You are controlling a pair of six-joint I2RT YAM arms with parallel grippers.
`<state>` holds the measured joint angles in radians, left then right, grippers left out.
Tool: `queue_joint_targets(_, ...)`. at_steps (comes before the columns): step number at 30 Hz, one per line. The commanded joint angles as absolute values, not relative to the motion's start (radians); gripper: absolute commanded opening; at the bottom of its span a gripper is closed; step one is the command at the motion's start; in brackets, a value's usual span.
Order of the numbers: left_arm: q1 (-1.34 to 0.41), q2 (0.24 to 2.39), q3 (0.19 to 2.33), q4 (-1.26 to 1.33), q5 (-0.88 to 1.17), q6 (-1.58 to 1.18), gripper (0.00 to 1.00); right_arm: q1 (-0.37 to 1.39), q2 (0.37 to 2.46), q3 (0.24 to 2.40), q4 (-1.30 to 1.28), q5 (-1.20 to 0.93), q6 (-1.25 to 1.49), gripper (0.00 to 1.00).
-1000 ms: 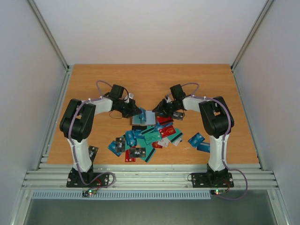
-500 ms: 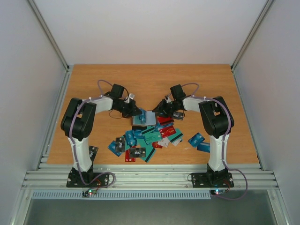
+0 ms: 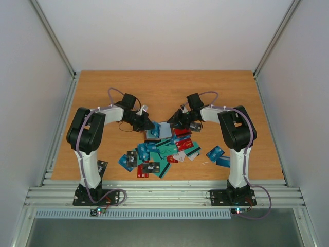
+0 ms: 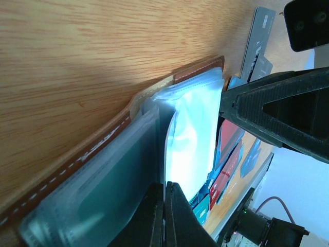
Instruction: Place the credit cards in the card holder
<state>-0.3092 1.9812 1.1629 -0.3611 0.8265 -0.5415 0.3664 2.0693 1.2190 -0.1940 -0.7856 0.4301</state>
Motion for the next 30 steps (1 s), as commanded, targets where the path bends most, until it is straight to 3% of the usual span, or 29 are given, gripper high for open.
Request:
queue_joint_targets(1, -0.319, 1.969, 1.157, -0.396, 0.831, -0.527, 0.00, 0.385, 2.129, 1.190, -0.225, -0.754, 0.437, 0.32)
queue_joint_targets(22, -0.318, 2.020, 1.126, -0.095, 0.923, -0.682, 0.00, 0.398, 2.133, 1.191, -0.247, -0.767, 0.427, 0.31)
queue_joint_targets(30, -0.318, 2.067, 1.209, -0.161, 0.952, -0.580, 0.00, 0.398, 2.099, 1.214, -0.350, -0.719, 0.393, 0.31)
